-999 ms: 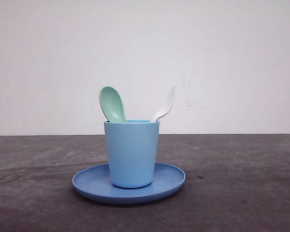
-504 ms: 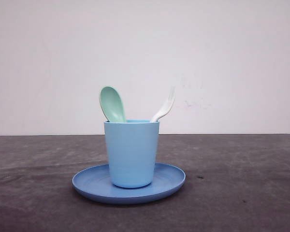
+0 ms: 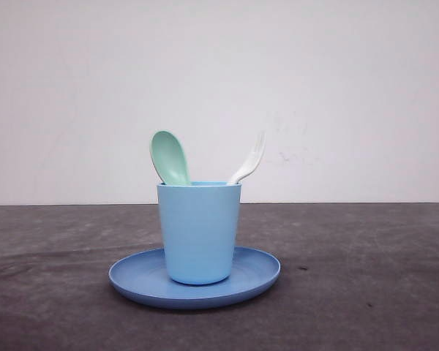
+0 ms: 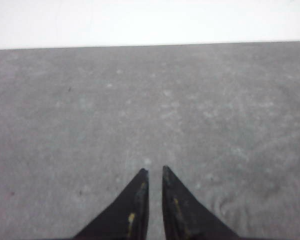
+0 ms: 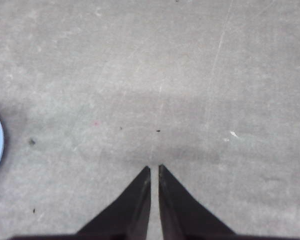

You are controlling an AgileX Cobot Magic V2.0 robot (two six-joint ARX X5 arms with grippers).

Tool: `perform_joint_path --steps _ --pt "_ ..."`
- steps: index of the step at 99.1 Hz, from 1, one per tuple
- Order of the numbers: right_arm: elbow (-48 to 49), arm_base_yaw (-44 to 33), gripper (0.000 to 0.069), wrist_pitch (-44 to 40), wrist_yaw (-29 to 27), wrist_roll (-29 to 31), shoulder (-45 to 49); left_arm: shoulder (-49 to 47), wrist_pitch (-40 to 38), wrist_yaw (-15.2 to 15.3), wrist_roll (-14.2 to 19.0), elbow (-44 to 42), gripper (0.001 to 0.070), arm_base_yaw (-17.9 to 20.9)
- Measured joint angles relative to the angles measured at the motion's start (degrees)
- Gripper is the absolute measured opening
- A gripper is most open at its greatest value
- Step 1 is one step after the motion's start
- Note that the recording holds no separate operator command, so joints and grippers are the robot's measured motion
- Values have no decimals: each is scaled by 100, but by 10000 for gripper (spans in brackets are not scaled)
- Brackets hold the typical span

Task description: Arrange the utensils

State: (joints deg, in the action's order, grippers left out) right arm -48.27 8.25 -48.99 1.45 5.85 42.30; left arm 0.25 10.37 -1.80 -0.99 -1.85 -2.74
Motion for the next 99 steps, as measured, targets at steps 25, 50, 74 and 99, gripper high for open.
perform_joint_path --steps 25,50,74,99 --pt "0 0 27 101 2 0 0 0 4 2 271 2 25 0" --pt "0 0 27 105 2 0 0 0 4 2 339 2 25 0" --pt "0 0 27 105 0 0 0 0 4 2 341 2 25 0" --pt "560 -11 26 1172 -247 -146 -417 0 4 4 341 2 25 0"
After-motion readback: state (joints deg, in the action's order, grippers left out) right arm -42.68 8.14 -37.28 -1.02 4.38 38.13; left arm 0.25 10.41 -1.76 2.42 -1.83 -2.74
